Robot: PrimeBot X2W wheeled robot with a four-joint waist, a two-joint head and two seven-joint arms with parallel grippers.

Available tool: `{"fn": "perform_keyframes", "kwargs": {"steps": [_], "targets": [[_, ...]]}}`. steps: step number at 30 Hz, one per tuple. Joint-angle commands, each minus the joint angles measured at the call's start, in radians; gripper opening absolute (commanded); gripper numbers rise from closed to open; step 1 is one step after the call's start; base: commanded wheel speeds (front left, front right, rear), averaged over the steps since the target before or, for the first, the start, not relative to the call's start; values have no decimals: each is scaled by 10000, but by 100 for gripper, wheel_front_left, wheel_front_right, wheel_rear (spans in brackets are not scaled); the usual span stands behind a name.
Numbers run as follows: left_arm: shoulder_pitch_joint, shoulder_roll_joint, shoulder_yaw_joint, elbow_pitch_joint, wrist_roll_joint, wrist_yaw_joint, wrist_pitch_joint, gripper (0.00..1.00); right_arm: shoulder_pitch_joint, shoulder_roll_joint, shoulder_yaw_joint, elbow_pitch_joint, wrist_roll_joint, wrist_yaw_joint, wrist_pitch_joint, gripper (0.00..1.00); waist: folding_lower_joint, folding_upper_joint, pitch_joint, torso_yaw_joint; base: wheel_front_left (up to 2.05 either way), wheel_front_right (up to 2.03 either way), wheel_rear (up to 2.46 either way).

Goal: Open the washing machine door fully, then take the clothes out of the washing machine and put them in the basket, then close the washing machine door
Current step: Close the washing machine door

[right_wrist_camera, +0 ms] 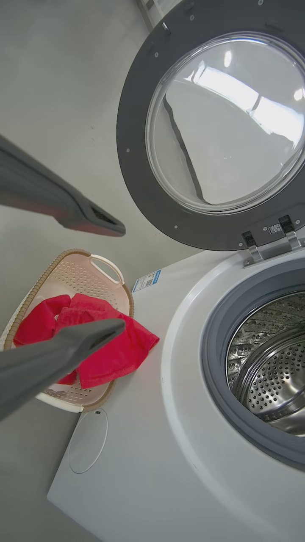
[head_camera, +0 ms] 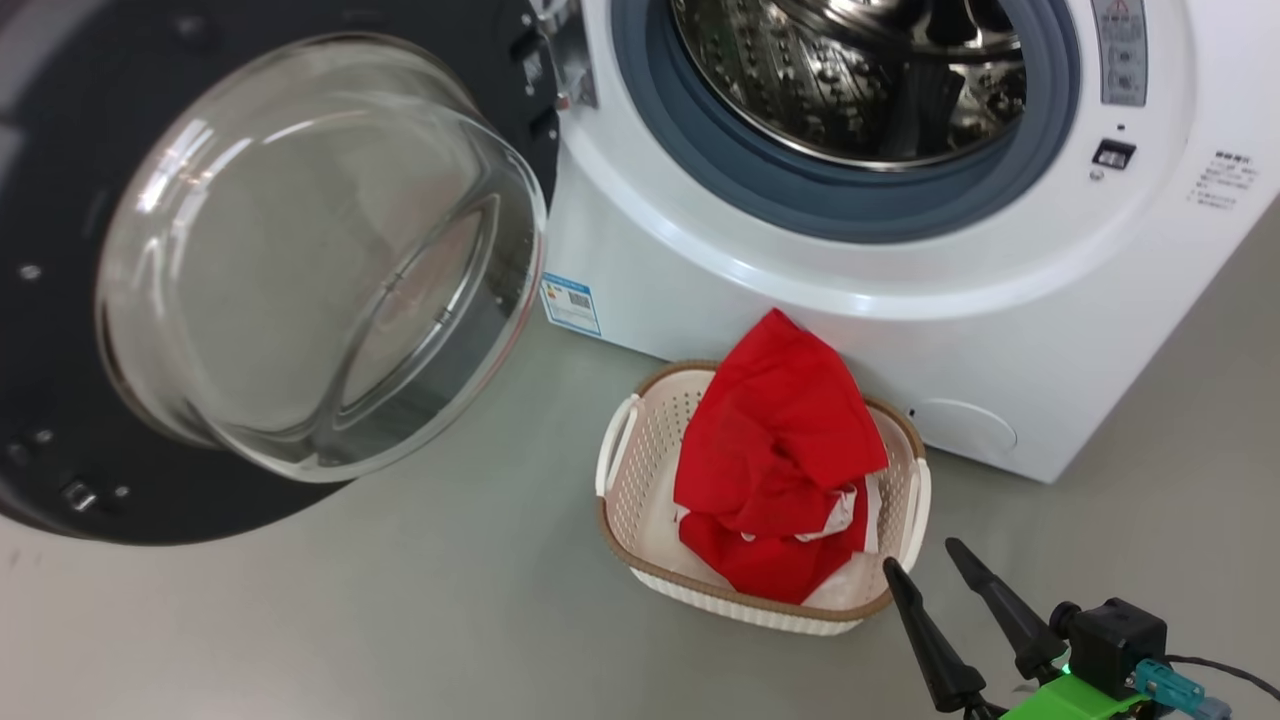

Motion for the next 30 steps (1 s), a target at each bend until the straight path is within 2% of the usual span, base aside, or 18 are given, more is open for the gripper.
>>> {"fn": "perform_keyframes", "kwargs": {"steps": [1, 3, 4, 6, 9, 15, 22, 30], "targets": [[-460, 882, 243, 885, -484, -51, 86, 0, -322, -138, 164, -278, -213, 63, -65, 100, 0, 0, 237, -172, 0, 0, 0], [-1044, 1138, 317, 2267, -1423, -52, 555, 0, -372, -183, 127, -306, -219, 63, -65, 100, 0, 0, 359, -204, 0, 0, 0], [-1044, 1138, 317, 2267, -1423, -52, 555, 0, -372, -183, 127, -306, -219, 63, -65, 100, 0, 0, 359, -204, 0, 0, 0], [-1474, 1517, 211, 3555, -2011, -53, 1429, 0, -417, -220, 109, -331, -222, 63, -65, 100, 0, 0, 452, -239, 0, 0, 0], [-1948, 2088, -121, 4784, -2599, -53, 2331, 0, -468, -239, 132, -347, -229, 63, -65, 100, 0, 0, 543, -320, 0, 0, 0], [-2424, 2577, -776, 6027, -4087, -54, 4430, 0, -481, -215, 156, -369, -252, 63, -65, 100, 0, 0, 651, -393, 0, 0, 0], [-2153, 2826, -1709, 5849, -5165, -55, 6749, 0, -428, -184, 147, -384, -249, 63, -65, 100, 0, 0, 658, -374, 0, 0, 0], [-1116, 2698, -2527, 4259, -6454, -55, 8357, 0, -426, -111, 187, -326, -223, 63, -65, 100, 0, 0, 496, -304, 0, 0, 0]]}}
